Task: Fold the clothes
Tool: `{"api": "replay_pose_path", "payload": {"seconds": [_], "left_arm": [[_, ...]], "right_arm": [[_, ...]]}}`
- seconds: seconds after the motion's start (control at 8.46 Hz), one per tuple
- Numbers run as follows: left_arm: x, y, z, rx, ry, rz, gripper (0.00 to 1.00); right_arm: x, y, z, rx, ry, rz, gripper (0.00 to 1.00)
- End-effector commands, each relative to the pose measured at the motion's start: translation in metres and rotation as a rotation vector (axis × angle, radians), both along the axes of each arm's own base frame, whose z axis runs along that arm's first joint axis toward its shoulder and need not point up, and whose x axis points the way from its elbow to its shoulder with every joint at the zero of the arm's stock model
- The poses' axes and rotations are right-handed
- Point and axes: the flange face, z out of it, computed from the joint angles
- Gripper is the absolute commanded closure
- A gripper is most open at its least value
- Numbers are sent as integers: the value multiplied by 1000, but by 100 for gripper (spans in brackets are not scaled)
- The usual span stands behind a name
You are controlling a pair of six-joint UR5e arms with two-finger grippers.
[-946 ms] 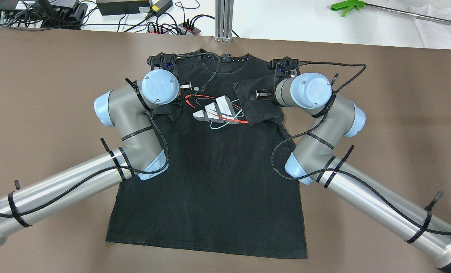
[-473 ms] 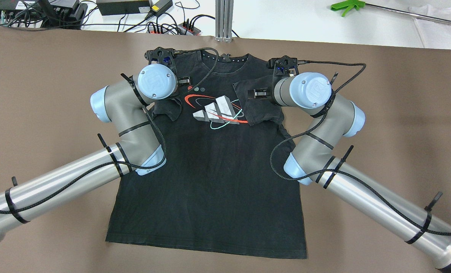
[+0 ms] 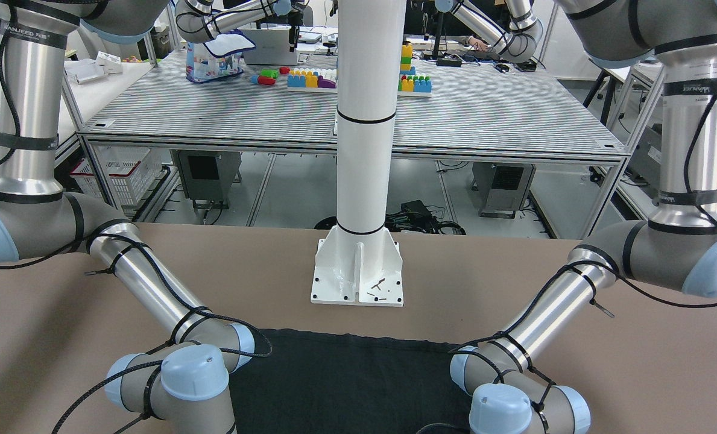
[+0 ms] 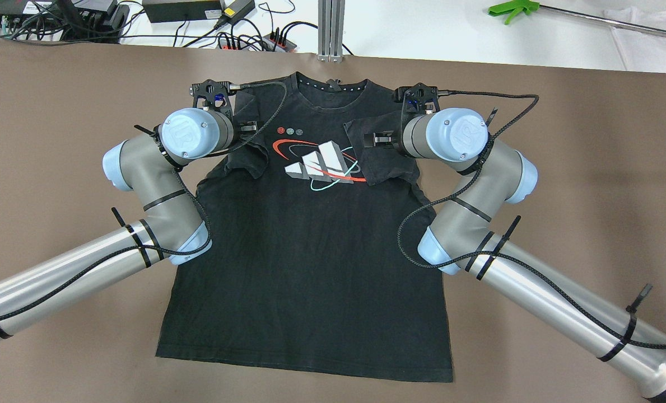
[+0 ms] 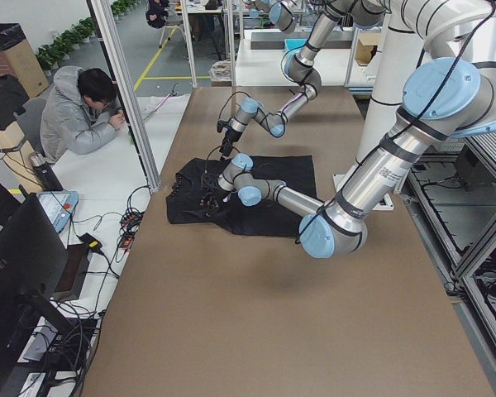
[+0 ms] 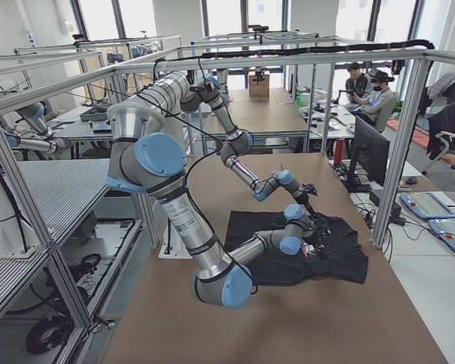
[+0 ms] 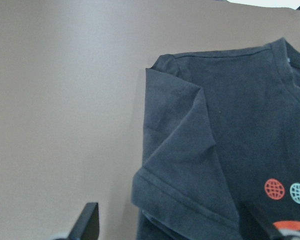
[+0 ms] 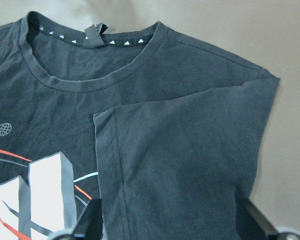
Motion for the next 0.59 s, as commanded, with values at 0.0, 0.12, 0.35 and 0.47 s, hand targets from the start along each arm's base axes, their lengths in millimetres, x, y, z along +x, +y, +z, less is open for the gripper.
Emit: {"api": "replay_pose_path", "payload": {"seconds": [0.0,0.12,0.35,0.47], "left_arm": [[0,1,17,-1,-1,8,8],[0,0,20,-4,-3,6,23],[1,1,22,-7,-6,9,56],[2,0,21,-6,-5,9,73]], "right_arm": [[-1,1,1,-2,0,-2,6],[-2,2,1,-2,0,-3,6],[-2,2,1,-2,0,-3,6],[-2,2,-1,0,-2,-3,6]]}}
